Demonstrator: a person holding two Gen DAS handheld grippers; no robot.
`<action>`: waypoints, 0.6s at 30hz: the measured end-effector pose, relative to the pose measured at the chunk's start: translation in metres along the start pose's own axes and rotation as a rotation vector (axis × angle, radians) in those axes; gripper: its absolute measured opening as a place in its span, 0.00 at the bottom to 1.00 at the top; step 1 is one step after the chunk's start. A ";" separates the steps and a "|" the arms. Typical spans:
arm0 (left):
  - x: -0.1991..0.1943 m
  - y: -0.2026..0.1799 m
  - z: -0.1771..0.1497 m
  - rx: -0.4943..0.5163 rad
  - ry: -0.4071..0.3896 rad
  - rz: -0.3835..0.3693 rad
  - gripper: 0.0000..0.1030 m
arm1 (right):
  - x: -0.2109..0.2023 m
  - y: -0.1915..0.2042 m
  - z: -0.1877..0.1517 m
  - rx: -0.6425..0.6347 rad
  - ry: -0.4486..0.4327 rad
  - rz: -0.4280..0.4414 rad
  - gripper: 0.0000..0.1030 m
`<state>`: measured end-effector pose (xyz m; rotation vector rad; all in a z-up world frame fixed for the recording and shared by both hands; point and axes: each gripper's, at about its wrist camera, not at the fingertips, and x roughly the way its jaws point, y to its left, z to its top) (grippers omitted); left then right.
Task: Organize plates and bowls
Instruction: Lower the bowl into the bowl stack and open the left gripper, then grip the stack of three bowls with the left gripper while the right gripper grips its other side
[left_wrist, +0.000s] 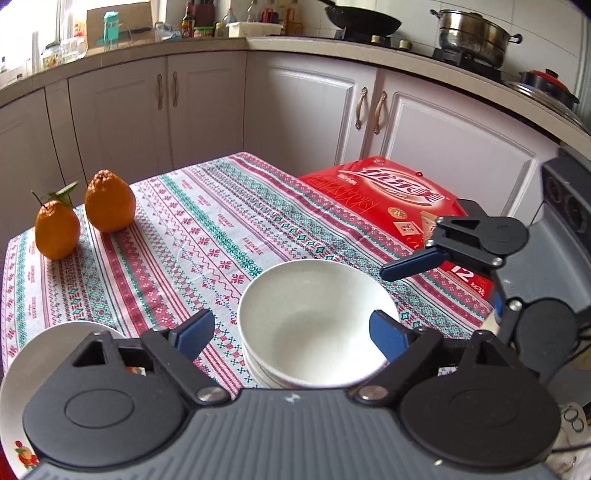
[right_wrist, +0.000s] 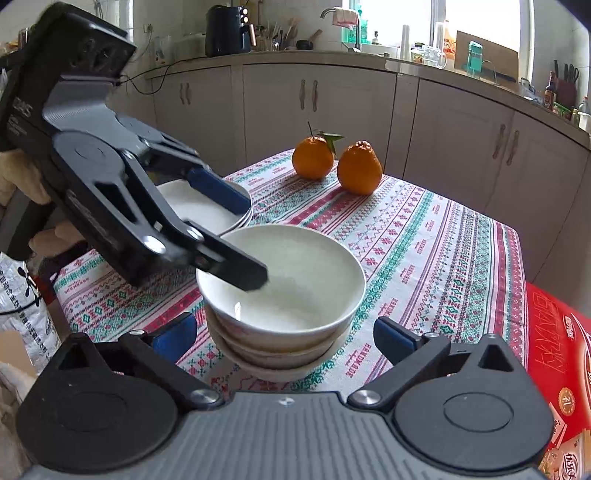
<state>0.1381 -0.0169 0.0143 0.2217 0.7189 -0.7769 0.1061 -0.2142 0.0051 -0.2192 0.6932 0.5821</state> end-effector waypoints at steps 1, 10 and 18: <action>-0.005 -0.001 -0.002 0.012 -0.006 0.002 0.90 | 0.000 0.000 -0.001 -0.009 0.005 0.000 1.00; -0.021 -0.003 -0.031 0.068 0.026 0.031 0.91 | 0.004 -0.003 -0.010 -0.065 0.053 -0.002 1.00; -0.004 -0.016 -0.054 0.158 0.037 0.053 0.92 | 0.011 -0.006 -0.019 -0.091 0.090 0.004 1.00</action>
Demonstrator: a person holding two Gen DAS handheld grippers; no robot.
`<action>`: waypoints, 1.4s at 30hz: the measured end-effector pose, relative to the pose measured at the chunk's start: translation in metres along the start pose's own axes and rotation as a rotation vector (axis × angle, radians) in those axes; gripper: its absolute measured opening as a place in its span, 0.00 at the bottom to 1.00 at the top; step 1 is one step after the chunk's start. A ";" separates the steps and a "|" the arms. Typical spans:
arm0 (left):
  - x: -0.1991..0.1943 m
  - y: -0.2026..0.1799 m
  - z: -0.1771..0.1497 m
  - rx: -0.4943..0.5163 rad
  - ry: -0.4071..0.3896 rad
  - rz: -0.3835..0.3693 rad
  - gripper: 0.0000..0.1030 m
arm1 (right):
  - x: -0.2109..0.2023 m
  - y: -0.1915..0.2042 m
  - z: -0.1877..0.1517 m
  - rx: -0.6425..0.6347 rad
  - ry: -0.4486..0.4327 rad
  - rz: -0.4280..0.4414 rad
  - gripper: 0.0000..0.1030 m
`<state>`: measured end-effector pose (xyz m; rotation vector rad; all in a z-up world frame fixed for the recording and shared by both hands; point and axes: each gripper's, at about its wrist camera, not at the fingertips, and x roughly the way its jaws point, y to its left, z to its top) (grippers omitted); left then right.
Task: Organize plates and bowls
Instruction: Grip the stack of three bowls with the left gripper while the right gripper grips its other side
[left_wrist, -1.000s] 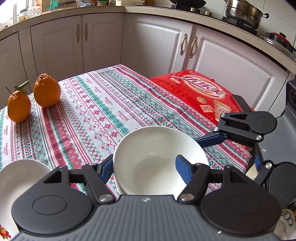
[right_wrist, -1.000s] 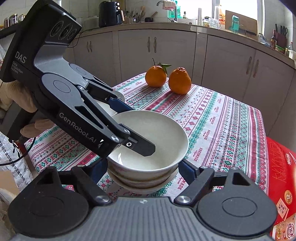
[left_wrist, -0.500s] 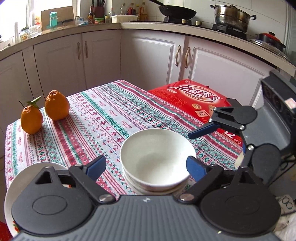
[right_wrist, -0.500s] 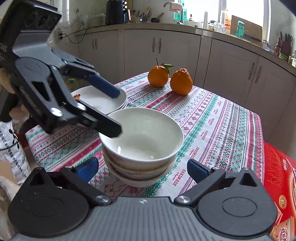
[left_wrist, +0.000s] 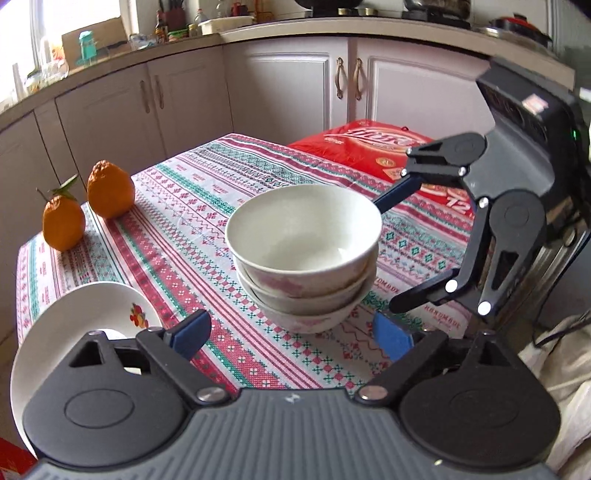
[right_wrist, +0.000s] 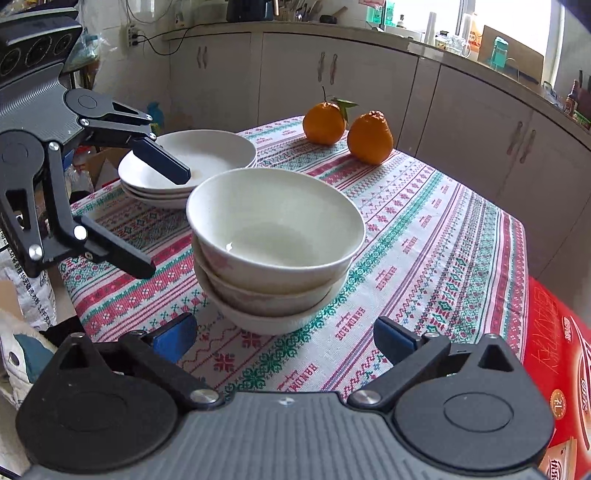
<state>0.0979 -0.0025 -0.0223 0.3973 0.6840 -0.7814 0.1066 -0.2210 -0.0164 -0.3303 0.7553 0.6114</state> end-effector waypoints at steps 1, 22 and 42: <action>0.003 -0.002 -0.001 0.017 -0.001 0.001 0.92 | 0.001 0.000 -0.001 -0.004 0.005 0.000 1.00; 0.049 0.006 -0.001 0.133 0.069 -0.104 0.92 | 0.037 -0.014 0.016 -0.200 0.076 0.095 1.00; 0.059 0.024 0.013 0.219 0.103 -0.272 0.85 | 0.050 -0.026 0.031 -0.275 0.124 0.261 0.89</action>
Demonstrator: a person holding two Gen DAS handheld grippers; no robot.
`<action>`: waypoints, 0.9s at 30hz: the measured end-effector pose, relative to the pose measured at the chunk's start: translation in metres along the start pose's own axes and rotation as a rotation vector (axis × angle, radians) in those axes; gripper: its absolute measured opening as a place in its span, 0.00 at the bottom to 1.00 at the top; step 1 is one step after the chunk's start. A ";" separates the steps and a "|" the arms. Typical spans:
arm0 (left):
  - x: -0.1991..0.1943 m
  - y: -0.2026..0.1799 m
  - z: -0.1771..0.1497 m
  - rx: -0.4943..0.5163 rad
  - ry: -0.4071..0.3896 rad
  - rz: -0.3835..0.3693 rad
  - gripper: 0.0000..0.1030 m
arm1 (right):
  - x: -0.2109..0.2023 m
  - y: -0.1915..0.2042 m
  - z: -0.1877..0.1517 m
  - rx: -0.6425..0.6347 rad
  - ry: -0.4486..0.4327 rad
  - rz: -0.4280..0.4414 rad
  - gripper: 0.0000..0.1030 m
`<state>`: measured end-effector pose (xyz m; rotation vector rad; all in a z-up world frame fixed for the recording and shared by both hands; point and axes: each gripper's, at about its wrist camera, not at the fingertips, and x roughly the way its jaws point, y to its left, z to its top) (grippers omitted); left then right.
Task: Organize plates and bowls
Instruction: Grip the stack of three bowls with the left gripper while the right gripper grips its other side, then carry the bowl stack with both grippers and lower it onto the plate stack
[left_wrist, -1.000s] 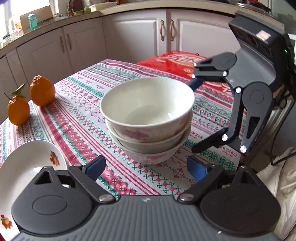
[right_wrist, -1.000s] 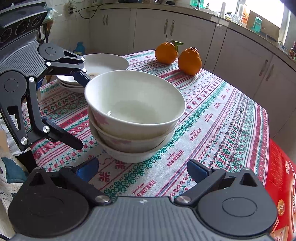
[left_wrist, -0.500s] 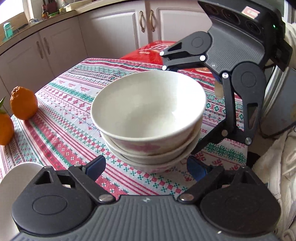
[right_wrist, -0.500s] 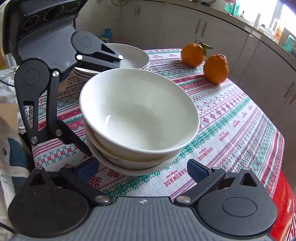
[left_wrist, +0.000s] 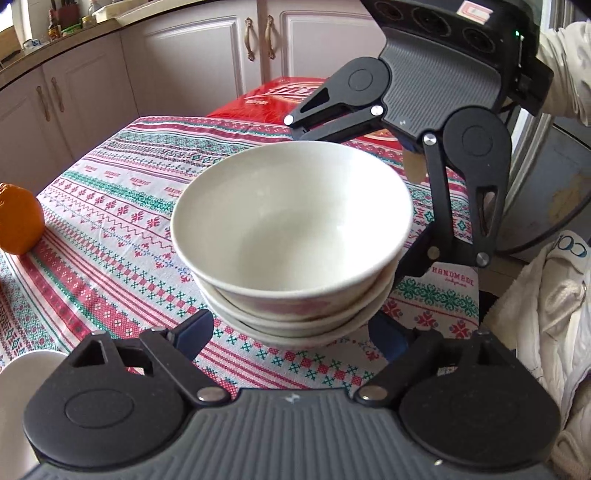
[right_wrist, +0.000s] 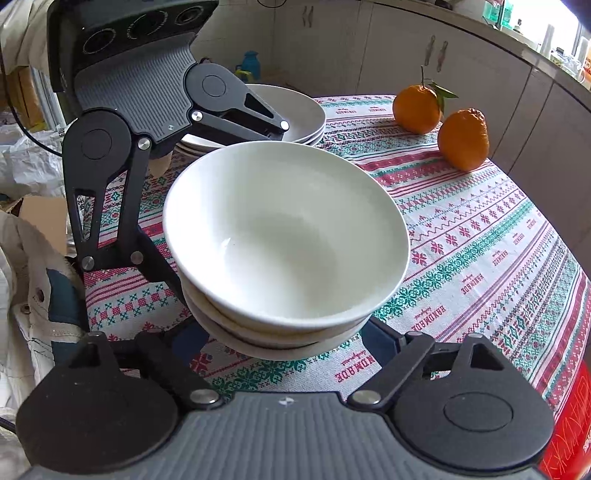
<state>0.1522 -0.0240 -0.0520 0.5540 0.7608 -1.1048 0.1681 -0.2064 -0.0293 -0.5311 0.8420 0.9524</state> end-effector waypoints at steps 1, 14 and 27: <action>0.001 0.001 0.001 0.004 0.000 -0.003 0.84 | 0.000 -0.001 0.000 -0.002 0.002 0.005 0.88; 0.003 0.008 0.007 0.033 0.018 -0.049 0.80 | 0.001 -0.002 0.002 -0.030 0.020 0.037 0.86; 0.004 0.006 0.009 0.032 0.031 -0.050 0.80 | -0.001 0.001 0.006 -0.030 0.031 0.030 0.85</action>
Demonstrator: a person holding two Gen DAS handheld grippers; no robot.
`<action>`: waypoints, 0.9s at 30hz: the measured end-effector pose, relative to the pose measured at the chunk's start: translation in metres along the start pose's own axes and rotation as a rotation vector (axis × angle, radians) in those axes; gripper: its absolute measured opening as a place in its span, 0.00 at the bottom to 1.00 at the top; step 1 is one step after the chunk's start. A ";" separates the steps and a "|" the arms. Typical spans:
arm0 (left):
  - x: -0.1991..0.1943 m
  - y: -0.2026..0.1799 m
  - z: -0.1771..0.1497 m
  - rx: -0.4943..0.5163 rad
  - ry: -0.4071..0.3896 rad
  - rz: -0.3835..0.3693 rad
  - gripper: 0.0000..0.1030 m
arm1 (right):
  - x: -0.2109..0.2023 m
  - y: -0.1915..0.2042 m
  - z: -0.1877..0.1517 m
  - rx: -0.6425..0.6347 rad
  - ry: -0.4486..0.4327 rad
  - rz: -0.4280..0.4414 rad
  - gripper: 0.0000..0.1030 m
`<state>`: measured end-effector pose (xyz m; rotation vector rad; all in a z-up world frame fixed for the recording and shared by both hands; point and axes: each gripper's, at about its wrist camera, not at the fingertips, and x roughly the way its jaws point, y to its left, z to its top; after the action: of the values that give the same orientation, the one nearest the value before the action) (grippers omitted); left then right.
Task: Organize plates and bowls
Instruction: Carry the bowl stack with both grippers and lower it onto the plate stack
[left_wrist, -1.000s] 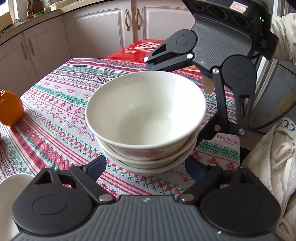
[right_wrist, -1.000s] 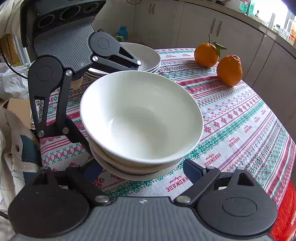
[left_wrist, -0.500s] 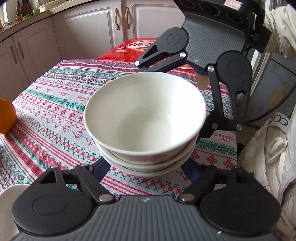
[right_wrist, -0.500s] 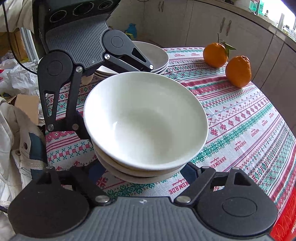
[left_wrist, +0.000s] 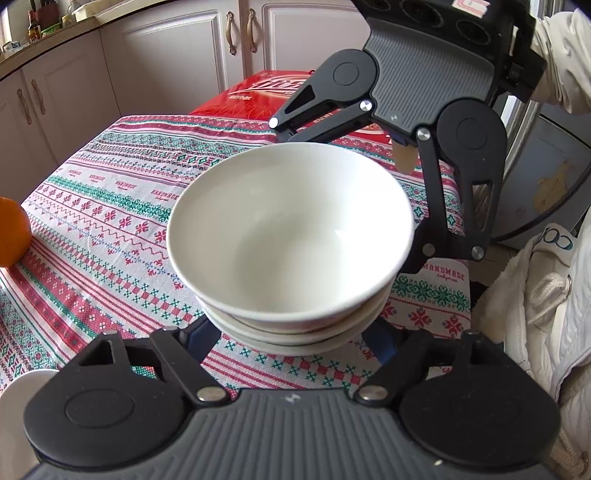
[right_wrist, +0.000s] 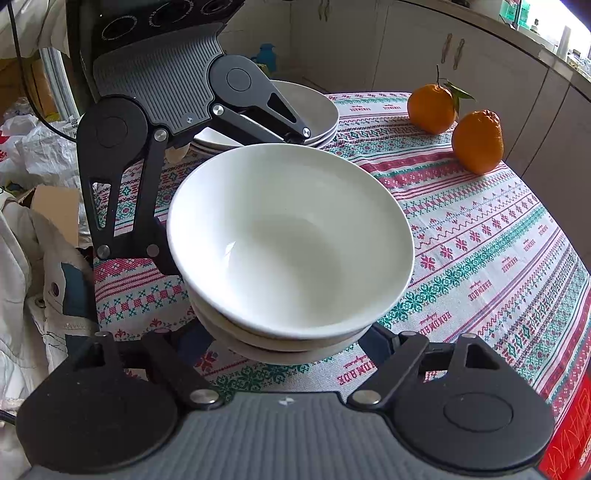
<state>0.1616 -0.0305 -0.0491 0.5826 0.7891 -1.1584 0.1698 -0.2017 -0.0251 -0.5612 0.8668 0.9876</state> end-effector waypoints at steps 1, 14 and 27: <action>-0.001 0.000 0.000 -0.003 -0.002 0.001 0.80 | -0.001 0.001 0.000 -0.002 0.001 -0.002 0.85; -0.050 0.005 -0.002 -0.025 -0.041 0.098 0.80 | -0.018 0.007 0.046 -0.092 -0.028 -0.021 0.85; -0.101 0.033 -0.034 -0.105 -0.019 0.244 0.80 | 0.015 0.009 0.119 -0.233 -0.069 0.024 0.85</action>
<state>0.1653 0.0627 0.0110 0.5627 0.7353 -0.8925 0.2095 -0.1006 0.0275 -0.7117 0.7026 1.1317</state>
